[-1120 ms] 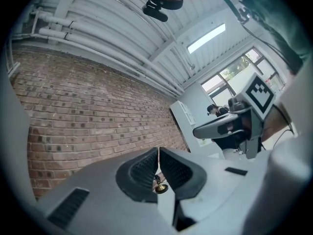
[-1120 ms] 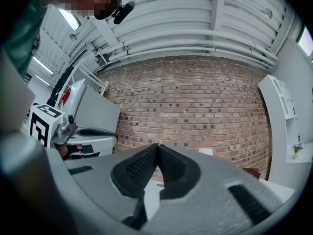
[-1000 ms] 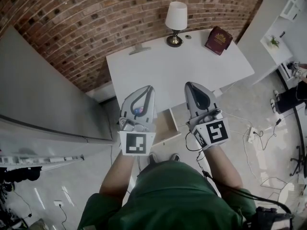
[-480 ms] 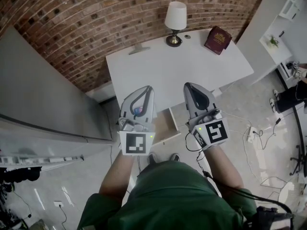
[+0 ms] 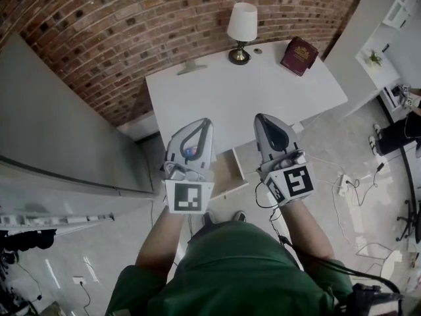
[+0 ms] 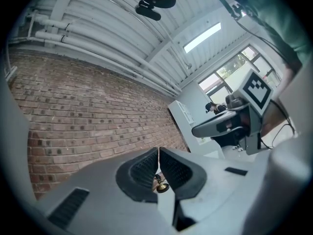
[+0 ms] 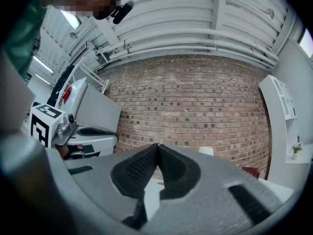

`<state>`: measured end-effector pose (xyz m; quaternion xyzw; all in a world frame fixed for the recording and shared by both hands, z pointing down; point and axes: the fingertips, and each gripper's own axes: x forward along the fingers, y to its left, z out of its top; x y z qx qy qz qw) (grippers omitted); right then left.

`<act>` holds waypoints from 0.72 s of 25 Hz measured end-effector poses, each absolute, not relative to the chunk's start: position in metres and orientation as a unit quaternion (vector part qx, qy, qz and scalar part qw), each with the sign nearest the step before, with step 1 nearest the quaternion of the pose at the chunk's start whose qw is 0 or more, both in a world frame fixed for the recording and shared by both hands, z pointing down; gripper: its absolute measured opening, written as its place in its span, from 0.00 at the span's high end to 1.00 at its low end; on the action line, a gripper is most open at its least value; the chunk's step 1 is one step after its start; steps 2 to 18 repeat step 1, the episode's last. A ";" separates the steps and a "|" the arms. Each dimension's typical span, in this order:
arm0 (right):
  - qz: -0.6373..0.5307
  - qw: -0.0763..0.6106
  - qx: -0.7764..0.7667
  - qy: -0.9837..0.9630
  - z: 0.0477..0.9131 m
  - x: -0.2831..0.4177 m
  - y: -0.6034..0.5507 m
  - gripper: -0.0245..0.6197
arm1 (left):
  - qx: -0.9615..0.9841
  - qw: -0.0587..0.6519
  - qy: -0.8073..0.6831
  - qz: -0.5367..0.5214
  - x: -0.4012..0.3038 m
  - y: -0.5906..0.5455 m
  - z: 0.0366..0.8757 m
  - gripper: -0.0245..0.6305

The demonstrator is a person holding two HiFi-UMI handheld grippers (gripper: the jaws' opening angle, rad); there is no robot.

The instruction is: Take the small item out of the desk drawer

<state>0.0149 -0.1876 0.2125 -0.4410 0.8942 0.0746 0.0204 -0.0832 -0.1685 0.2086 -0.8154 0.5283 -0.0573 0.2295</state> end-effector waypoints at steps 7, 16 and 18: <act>0.074 0.020 -0.442 0.894 0.213 0.014 -0.188 0.96 | -0.816 0.231 0.527 -0.058 -0.084 -0.169 0.209 0.95; 0.074 0.020 -0.442 0.894 0.213 0.014 -0.188 0.96 | -0.816 0.231 0.527 -0.058 -0.084 -0.169 0.209 0.95; 0.074 0.020 -0.442 0.894 0.213 0.014 -0.188 0.96 | -0.816 0.231 0.527 -0.058 -0.084 -0.169 0.209 0.95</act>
